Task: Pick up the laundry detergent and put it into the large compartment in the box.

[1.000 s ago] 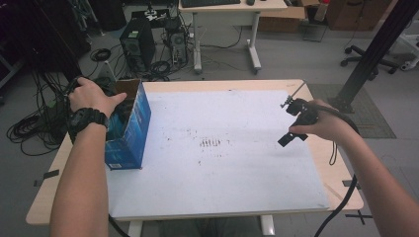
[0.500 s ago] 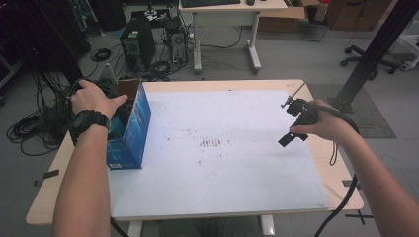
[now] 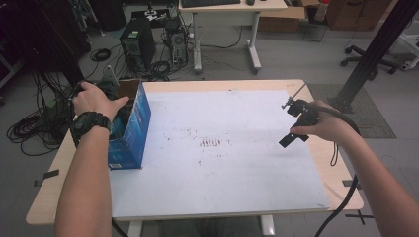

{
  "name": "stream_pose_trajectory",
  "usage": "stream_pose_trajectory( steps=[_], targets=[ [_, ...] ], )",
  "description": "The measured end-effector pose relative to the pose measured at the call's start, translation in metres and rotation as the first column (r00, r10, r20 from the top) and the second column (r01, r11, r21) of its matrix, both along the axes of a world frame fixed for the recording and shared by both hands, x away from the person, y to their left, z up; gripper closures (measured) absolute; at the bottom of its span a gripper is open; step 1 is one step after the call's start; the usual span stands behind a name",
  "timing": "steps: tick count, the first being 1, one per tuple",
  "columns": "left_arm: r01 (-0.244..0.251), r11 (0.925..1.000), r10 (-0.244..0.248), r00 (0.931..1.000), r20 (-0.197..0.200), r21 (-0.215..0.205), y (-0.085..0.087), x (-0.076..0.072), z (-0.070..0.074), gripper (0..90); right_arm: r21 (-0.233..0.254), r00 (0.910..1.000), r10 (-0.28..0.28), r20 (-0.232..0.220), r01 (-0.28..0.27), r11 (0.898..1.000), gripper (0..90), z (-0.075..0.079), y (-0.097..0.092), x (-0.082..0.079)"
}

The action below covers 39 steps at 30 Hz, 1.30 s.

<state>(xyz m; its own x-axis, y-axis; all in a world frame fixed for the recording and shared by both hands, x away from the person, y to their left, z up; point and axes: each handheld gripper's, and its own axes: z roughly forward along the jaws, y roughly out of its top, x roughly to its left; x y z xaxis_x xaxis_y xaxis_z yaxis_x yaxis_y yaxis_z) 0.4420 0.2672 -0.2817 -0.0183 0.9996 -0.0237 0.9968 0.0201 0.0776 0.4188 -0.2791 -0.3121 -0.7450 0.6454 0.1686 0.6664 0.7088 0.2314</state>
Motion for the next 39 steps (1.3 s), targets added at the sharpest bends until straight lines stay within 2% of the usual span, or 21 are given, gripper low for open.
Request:
stream_pose_trajectory(
  steps=[10, 20, 27, 29, 33, 35, 39],
  targets=[
    [0.002, 1.0, -0.002, 1.0, -0.006, 0.0, -0.001, 0.001, -0.005, 37.9, -0.001, 1.0, -0.004, -0.005, 0.004, 1.0, 13.9, -0.002, -0.001, 0.0],
    [0.003, 1.0, -0.003, 1.0, 0.006, 0.005, -0.003, 0.003, -0.007, 37.7, 0.003, 0.9999, -0.007, -0.009, 0.007, 1.0, 13.9, -0.005, -0.003, 0.0],
    [-0.007, 1.0, 0.007, 0.9999, 0.008, -0.006, -0.003, 0.005, -0.008, 36.7, 0.002, 0.9999, -0.01, -0.011, 0.01, 1.0, 13.9, -0.008, -0.006, 0.0],
    [-0.01, 0.9999, 0.01, 0.9999, -0.005, -0.006, -0.003, 0.005, -0.009, 35.4, 0.003, 0.9999, -0.012, -0.013, 0.012, 1.0, 13.9, -0.008, -0.006, 0.0],
    [-0.016, 0.9999, 0.016, 0.9998, 0.008, -0.006, -0.001, 0.004, -0.01, 32.4, 0.004, 0.9999, -0.008, -0.014, 0.008, 1.0, 13.8, -0.01, -0.006, 0.001],
    [-0.024, 0.9994, 0.024, 0.9996, 0.017, -0.025, 0.0, 0.004, -0.009, 29.0, 0.001, 0.9998, -0.008, -0.017, 0.008, 1.0, 13.9, -0.01, -0.005, 0.001],
    [-0.026, 0.9992, 0.027, 0.9994, 0.022, -0.031, 0.0, 0.004, -0.007, 28.8, 0.002, 0.9999, -0.008, -0.015, 0.008, 1.0, 13.8, -0.01, -0.004, 0.002]
  ],
)
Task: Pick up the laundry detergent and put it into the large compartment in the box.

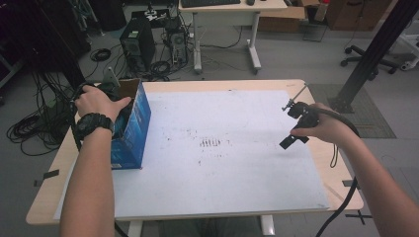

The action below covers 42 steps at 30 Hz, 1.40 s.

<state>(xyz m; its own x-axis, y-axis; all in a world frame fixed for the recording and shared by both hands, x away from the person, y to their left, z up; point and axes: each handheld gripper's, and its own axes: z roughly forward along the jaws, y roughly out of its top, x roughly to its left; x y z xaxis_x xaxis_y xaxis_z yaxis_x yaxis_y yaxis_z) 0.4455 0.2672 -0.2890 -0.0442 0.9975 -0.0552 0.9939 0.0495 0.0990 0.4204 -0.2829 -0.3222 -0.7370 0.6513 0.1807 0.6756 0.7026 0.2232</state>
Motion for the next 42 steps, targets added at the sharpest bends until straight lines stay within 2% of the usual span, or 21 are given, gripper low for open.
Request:
stream_pose_trajectory(
  steps=[16, 25, 34, 42],
  targets=[
    [-0.025, 0.9996, 0.025, 0.9996, 0.01, -0.01, 0.0, -0.005, 0.013, 30.1, -0.002, 1.0, 0.003, -0.005, -0.003, 1.0, 13.8, -0.002, 0.003, 0.0],
    [-0.024, 0.9996, 0.025, 0.9992, 0.033, -0.014, -0.001, -0.008, 0.025, 28.5, -0.003, 1.0, 0.01, -0.002, -0.01, 1.0, 13.8, -0.001, 0.007, 0.001],
    [-0.018, 0.9998, 0.018, 0.999, 0.041, 0.001, -0.004, -0.009, 0.036, 28.6, -0.004, 0.9999, 0.011, 0.0, -0.011, 1.0, 13.8, 0.0, 0.007, 0.0],
    [-0.028, 0.9992, 0.026, 0.9979, 0.059, 0.027, -0.003, -0.011, 0.051, 28.7, -0.001, 0.9999, 0.01, 0.001, -0.01, 1.0, 13.8, 0.001, 0.006, 0.0]
  ],
)
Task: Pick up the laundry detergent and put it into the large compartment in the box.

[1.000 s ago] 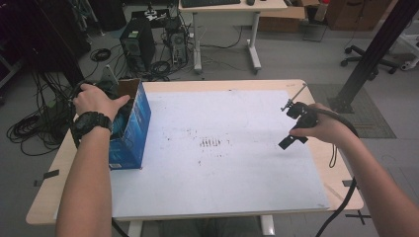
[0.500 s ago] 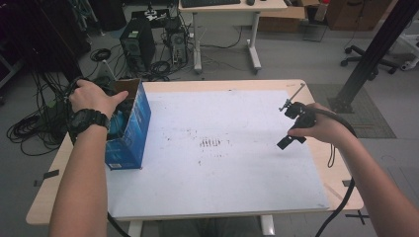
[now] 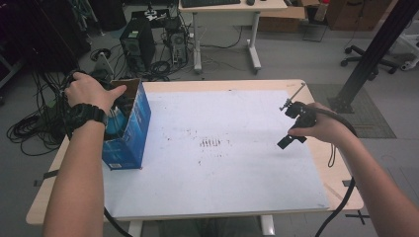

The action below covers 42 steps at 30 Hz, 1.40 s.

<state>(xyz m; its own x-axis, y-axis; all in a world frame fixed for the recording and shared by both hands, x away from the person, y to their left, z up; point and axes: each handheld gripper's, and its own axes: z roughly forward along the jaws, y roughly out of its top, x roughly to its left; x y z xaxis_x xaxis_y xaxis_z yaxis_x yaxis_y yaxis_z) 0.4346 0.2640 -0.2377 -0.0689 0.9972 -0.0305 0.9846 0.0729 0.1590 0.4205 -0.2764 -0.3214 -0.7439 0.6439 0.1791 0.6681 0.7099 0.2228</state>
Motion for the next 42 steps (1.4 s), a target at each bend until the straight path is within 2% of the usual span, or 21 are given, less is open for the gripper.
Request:
stream_pose_trajectory(
  steps=[7, 12, 20, 30, 36, 42],
  targets=[
    [0.002, 1.0, -0.002, 0.9998, 0.022, 0.004, -0.002, -0.003, 0.013, 28.7, 0.0, 1.0, 0.001, 0.001, -0.001, 1.0, 13.8, 0.0, 0.0, -0.001],
    [0.001, 0.9999, -0.001, 0.999, 0.044, 0.017, -0.003, -0.005, 0.029, 28.6, 0.002, 1.0, 0.002, 0.004, -0.002, 1.0, 13.8, 0.002, 0.0, -0.001],
    [0.004, 0.9996, -0.005, 0.9982, 0.06, 0.027, -0.005, -0.009, 0.045, 28.6, 0.003, 1.0, 0.003, 0.004, -0.003, 1.0, 13.8, 0.003, 0.0, -0.002],
    [0.014, 0.9996, -0.015, 0.9972, 0.073, 0.024, -0.007, -0.013, 0.056, 28.8, 0.0, 0.9999, 0.008, 0.008, -0.008, 1.0, 13.8, 0.004, 0.0, -0.004],
    [0.018, 0.9995, -0.02, 0.9953, 0.094, 0.026, -0.01, -0.017, 0.063, 27.8, -0.003, 0.9999, 0.008, 0.01, -0.008, 1.0, 13.8, 0.005, 0.0, -0.004],
    [0.027, 0.9992, -0.03, 0.9947, 0.098, 0.03, -0.012, -0.018, 0.064, 27.8, -0.003, 0.9999, 0.011, 0.011, -0.011, 1.0, 13.8, 0.005, 0.001, -0.006]
  ],
)
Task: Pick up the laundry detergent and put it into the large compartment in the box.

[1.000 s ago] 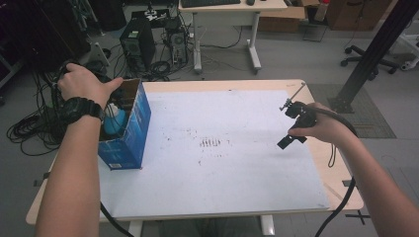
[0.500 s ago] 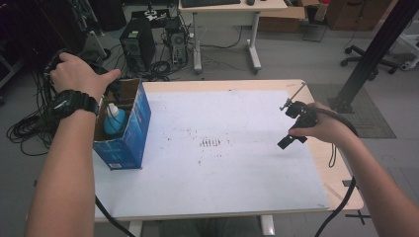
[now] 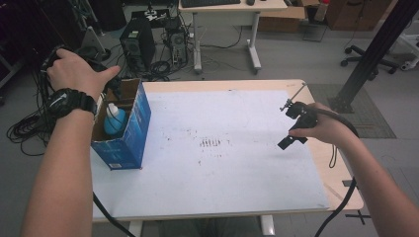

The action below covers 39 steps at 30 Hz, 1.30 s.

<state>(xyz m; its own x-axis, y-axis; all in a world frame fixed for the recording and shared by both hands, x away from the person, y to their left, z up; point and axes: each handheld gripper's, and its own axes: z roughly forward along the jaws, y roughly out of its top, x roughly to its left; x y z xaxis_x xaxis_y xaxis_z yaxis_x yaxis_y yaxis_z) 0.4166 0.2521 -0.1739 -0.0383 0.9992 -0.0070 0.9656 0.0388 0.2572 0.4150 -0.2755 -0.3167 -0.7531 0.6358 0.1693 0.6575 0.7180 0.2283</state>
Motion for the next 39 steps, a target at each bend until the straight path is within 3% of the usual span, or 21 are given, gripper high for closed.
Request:
stream_pose_trajectory(
  steps=[18, 23, 33, 39],
  targets=[
    [0.075, 0.9971, -0.075, 0.9971, 0.007, 0.013, -0.027, 0.0, 0.006, 28.1, -0.001, 1.0, 0.0, 0.004, 0.0, 1.0, 13.8, 0.0, -0.002, -0.002],
    [0.13, 0.9914, -0.13, 0.9914, 0.001, 0.014, -0.044, 0.002, 0.006, 28.0, 0.001, 1.0, 0.002, 0.005, -0.002, 1.0, 13.8, 0.001, -0.001, -0.003],
    [0.186, 0.9826, -0.186, 0.9826, -0.009, 0.009, -0.063, 0.004, 0.003, 28.0, 0.002, 1.0, -0.001, 0.005, 0.001, 1.0, 13.8, 0.001, -0.002, -0.005],
    [0.244, 0.9697, -0.243, 0.9695, -0.031, 0.015, -0.082, 0.007, -0.003, 27.6, 0.001, 1.0, 0.003, 0.007, -0.003, 1.0, 13.8, 0.001, -0.002, -0.005]
  ],
)
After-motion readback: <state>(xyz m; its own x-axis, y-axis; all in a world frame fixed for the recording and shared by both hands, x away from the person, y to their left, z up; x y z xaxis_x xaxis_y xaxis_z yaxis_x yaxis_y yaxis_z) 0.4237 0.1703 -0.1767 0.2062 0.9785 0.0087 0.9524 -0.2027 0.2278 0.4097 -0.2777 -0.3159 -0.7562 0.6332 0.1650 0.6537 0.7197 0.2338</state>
